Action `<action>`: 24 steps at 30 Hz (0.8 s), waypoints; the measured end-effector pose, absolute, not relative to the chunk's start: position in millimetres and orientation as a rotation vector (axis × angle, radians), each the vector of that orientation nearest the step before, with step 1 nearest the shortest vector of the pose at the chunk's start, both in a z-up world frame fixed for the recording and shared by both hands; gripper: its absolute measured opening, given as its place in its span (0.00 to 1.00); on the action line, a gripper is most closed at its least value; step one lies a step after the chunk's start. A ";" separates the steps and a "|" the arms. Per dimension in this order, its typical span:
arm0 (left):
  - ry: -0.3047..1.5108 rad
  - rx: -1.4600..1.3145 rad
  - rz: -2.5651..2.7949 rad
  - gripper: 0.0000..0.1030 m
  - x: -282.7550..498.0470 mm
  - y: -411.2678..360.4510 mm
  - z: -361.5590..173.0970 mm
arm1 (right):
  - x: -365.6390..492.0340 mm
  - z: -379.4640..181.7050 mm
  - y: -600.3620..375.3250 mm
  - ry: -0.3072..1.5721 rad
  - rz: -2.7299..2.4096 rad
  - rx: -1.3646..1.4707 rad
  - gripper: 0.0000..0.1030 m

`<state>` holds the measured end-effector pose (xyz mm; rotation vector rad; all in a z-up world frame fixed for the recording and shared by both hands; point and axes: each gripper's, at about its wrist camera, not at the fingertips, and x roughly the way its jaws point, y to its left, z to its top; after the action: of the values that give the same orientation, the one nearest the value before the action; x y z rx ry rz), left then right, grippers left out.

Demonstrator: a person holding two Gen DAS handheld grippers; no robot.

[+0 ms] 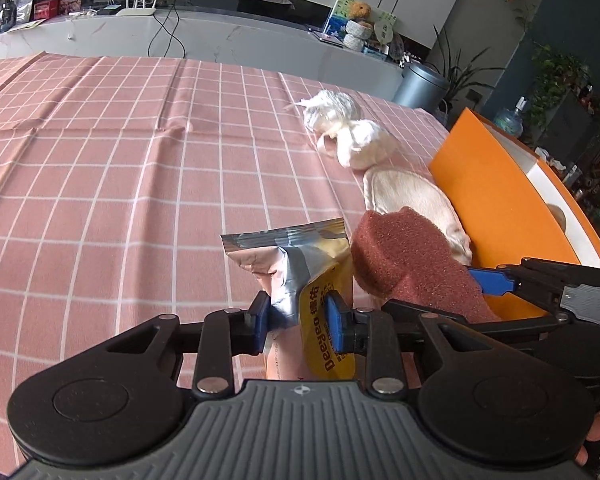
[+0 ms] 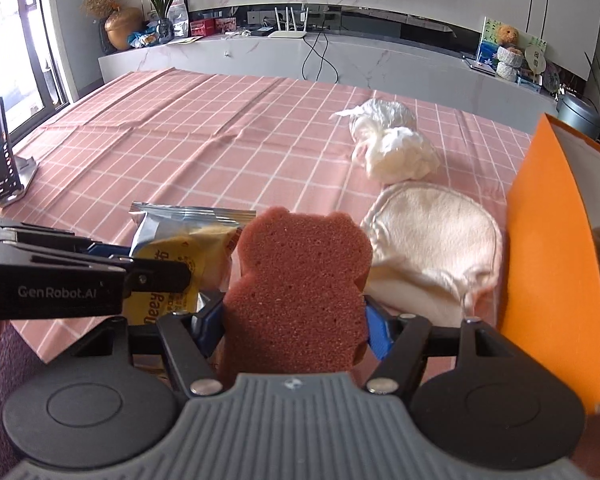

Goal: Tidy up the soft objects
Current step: 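Grasp the yellow Deeyeo snack bag with the left tool while the right tool holds the sponge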

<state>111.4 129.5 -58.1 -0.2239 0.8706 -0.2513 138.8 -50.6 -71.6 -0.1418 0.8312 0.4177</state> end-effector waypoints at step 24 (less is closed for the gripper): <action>0.871 -0.077 -0.006 0.85 88.9 74.7 -68.2 | 103.7 -93.9 -78.4 0.855 0.365 -0.178 0.83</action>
<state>88.9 74.7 -68.2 -0.0775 0.8714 -0.0056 103.7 -78.4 -93.9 -0.1775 0.8547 0.3650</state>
